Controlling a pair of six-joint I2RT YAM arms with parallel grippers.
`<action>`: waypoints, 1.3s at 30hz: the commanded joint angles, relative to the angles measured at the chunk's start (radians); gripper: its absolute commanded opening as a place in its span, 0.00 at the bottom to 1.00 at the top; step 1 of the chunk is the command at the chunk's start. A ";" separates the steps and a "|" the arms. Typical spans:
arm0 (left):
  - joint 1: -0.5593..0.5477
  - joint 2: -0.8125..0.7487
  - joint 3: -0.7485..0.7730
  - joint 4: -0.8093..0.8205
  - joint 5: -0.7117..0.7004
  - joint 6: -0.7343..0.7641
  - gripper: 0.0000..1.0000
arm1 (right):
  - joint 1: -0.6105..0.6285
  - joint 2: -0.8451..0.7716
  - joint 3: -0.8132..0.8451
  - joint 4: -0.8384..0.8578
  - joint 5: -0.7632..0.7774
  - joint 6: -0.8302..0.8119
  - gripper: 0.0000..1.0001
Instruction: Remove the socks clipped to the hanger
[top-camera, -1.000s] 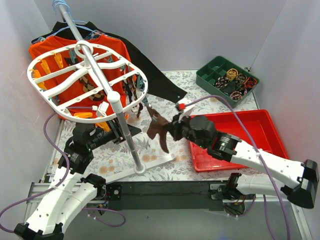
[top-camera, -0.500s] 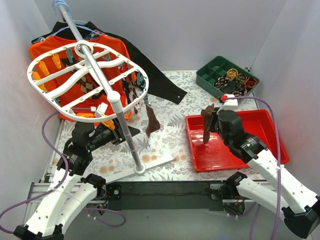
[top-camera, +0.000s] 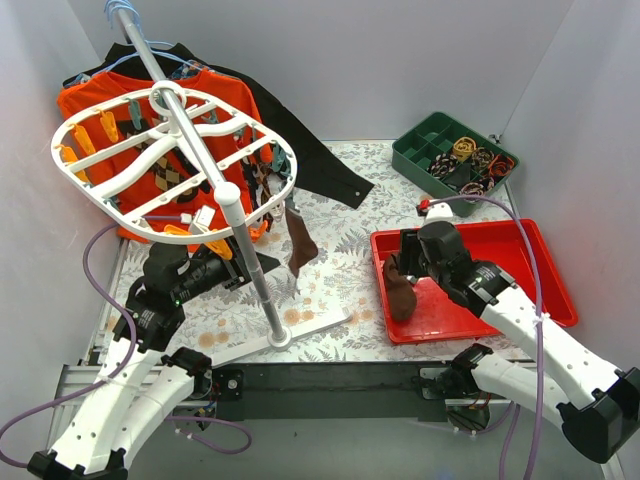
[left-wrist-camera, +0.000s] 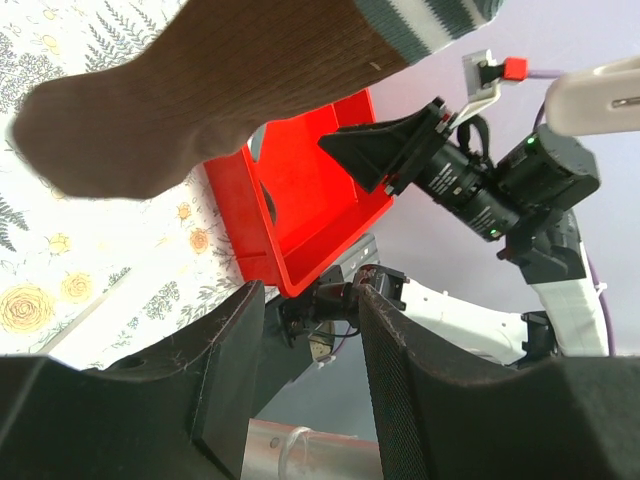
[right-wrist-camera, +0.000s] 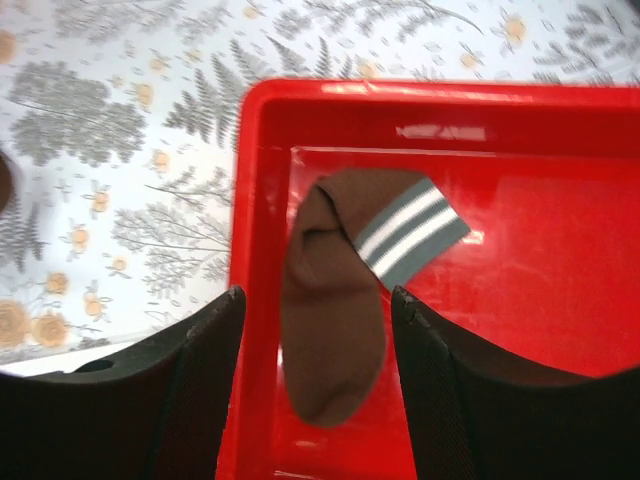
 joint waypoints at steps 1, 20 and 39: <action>-0.003 -0.012 0.028 -0.027 0.013 0.021 0.41 | 0.009 0.038 0.126 0.079 -0.175 -0.096 0.66; -0.003 -0.023 0.057 -0.054 0.010 0.018 0.41 | 0.356 0.420 0.287 0.696 -0.340 -0.223 0.72; -0.003 -0.024 0.068 -0.082 0.013 0.044 0.44 | 0.357 0.500 0.299 0.773 -0.323 -0.193 0.18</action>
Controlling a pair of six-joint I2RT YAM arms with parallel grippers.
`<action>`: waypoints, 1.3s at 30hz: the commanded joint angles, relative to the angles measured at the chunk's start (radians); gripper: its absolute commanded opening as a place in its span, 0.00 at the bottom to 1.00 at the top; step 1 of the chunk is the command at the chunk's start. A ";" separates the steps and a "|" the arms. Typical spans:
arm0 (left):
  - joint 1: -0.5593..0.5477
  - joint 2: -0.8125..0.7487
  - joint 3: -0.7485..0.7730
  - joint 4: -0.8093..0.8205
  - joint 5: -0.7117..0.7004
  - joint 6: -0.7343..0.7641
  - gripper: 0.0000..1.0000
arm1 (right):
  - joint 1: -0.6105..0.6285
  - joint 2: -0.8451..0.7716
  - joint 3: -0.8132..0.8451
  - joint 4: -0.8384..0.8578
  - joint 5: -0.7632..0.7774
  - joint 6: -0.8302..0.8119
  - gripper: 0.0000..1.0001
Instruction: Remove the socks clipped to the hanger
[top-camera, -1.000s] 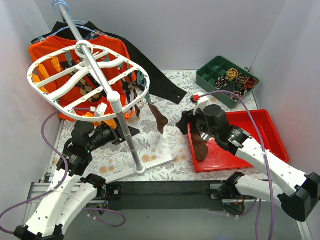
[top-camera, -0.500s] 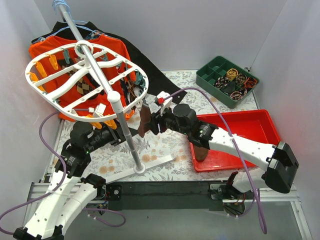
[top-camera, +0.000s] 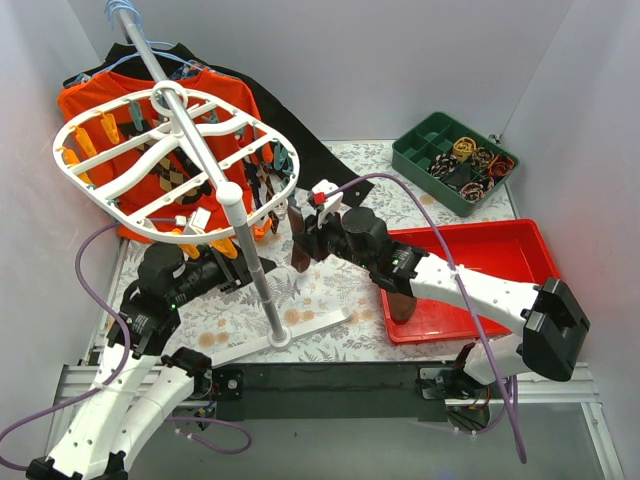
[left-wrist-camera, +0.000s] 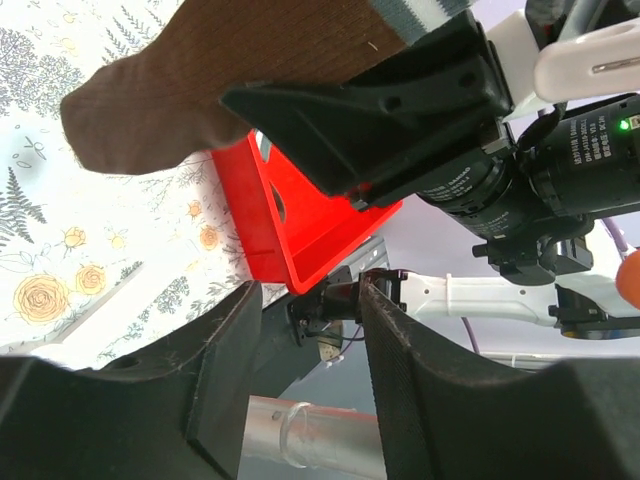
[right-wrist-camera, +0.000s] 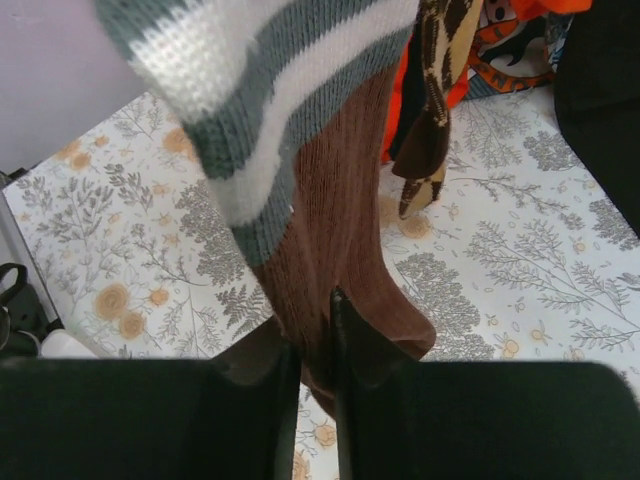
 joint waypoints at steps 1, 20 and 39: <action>-0.003 0.004 0.039 -0.012 0.039 0.022 0.45 | 0.003 0.011 0.053 0.057 -0.045 0.023 0.13; -0.003 0.091 0.012 0.022 0.070 0.083 0.50 | 0.069 -0.049 0.131 0.055 -0.272 0.291 0.02; -0.003 0.058 -0.021 0.053 0.073 0.048 0.50 | 0.154 -0.006 0.190 0.051 -0.240 0.322 0.05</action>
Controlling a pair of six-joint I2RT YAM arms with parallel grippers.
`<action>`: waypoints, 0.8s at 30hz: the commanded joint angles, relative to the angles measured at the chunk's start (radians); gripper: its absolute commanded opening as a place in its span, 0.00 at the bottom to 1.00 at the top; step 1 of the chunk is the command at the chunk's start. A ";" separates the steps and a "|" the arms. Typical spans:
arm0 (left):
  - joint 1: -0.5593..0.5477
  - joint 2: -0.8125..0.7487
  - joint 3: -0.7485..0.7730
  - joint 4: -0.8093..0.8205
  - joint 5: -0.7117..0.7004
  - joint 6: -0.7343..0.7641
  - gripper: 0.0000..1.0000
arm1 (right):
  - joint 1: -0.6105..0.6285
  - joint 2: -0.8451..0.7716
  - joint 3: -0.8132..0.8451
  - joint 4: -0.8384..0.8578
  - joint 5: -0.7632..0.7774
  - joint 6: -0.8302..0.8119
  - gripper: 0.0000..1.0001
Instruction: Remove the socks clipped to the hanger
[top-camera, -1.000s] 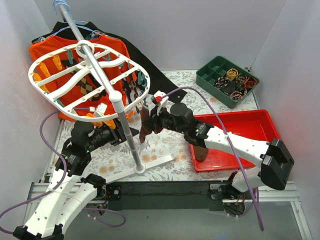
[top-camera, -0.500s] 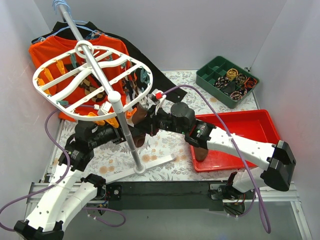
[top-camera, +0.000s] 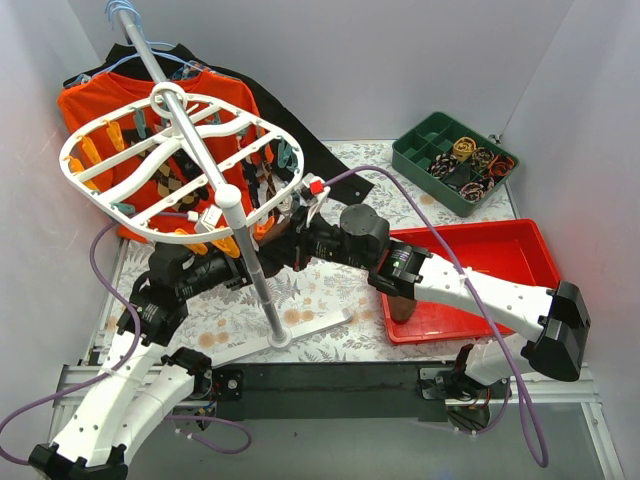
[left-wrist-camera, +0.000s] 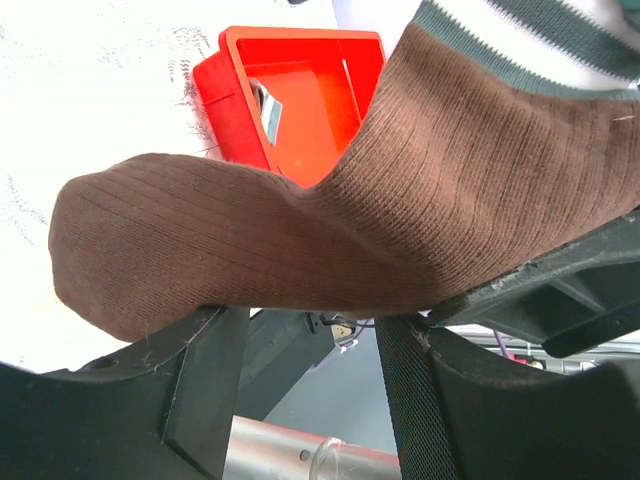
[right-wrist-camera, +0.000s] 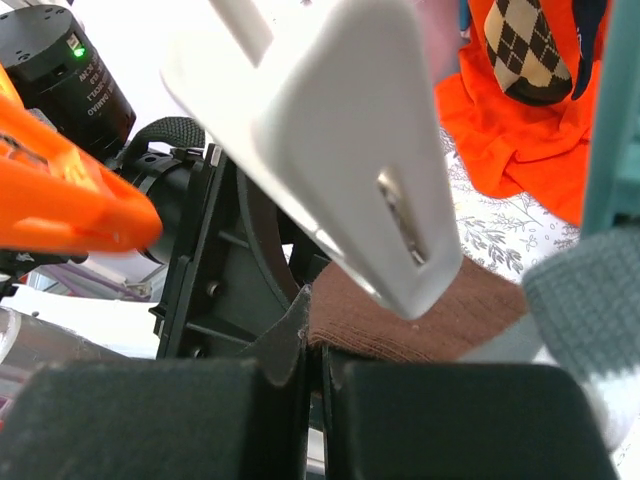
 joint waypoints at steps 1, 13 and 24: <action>-0.005 -0.008 0.011 -0.005 0.004 -0.010 0.50 | 0.041 0.004 0.033 0.040 -0.031 0.023 0.05; -0.005 -0.024 0.042 -0.038 -0.053 -0.025 0.00 | 0.060 -0.012 0.000 0.019 -0.007 0.007 0.09; -0.005 -0.054 0.031 -0.059 0.016 0.001 0.02 | 0.061 -0.078 -0.044 -0.048 0.102 -0.036 0.15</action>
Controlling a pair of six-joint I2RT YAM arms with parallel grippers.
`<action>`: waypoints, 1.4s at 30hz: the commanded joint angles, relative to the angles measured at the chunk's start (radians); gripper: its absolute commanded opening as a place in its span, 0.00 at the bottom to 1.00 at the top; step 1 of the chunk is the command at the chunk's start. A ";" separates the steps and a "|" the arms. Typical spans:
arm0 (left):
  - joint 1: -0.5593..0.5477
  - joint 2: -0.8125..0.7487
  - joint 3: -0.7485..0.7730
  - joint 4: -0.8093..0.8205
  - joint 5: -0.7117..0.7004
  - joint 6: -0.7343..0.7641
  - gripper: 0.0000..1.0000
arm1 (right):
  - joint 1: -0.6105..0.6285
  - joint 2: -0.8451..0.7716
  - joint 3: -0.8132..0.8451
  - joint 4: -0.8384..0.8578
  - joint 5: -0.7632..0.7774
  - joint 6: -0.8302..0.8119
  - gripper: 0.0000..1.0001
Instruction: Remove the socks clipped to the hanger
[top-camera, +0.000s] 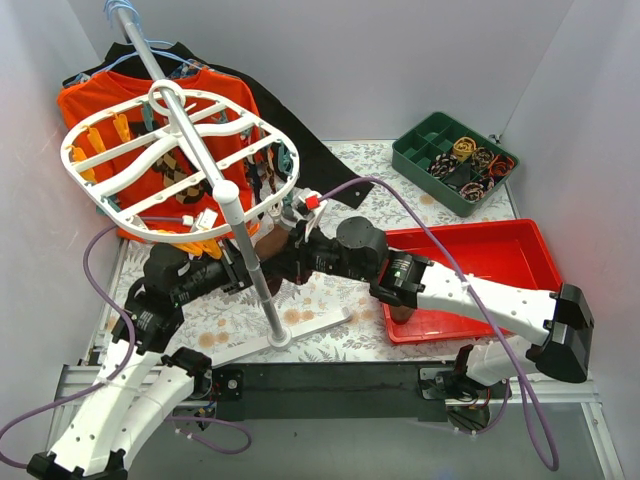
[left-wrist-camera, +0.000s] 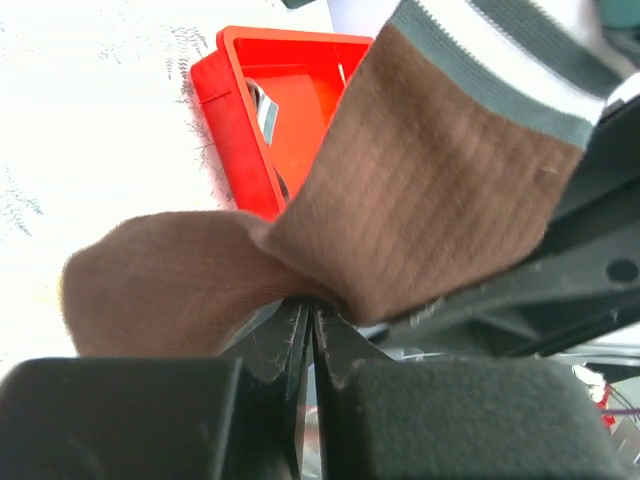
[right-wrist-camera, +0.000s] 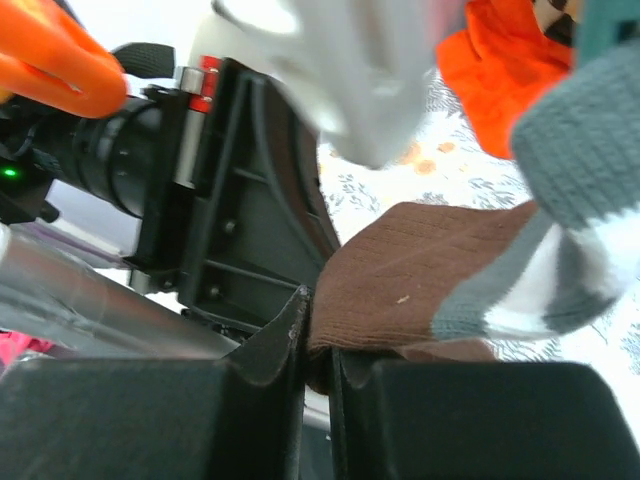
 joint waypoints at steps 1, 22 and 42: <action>-0.002 -0.016 0.024 -0.027 0.054 0.035 0.10 | 0.007 -0.059 -0.004 -0.012 0.058 -0.024 0.15; -0.002 -0.062 0.018 0.051 0.064 0.204 0.78 | 0.007 -0.009 0.128 -0.142 -0.049 0.022 0.14; -0.002 -0.051 0.005 0.138 0.101 0.176 0.69 | 0.007 0.110 0.177 -0.104 -0.130 0.056 0.14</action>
